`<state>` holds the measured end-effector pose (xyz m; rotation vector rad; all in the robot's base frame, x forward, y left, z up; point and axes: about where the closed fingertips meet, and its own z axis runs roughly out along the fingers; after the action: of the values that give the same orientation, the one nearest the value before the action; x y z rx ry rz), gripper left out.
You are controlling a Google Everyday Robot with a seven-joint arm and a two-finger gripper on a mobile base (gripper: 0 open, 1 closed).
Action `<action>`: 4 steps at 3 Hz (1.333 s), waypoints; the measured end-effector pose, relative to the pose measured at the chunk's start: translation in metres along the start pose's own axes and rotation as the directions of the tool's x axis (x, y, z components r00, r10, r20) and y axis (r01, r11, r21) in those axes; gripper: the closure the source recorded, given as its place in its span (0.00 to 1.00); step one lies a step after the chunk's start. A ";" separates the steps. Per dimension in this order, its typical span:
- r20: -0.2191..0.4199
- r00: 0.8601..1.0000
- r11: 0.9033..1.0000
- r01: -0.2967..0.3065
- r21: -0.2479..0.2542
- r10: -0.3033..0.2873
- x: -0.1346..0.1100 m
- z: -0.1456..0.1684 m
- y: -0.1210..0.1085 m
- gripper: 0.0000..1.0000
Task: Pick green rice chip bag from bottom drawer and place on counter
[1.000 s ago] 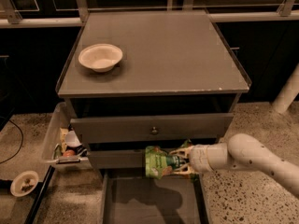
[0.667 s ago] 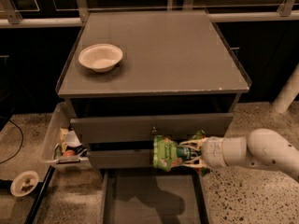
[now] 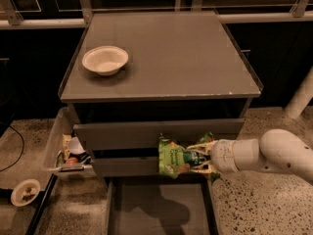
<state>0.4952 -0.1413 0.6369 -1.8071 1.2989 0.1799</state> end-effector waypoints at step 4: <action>-0.096 0.968 0.964 0.241 0.114 -0.231 -0.137 -0.180 -0.232 1.00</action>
Offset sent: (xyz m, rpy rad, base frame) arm 0.0698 -0.0279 0.2597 -0.0852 -0.2027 0.0480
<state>0.5617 -0.1583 0.9533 -1.8589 1.1125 -0.1058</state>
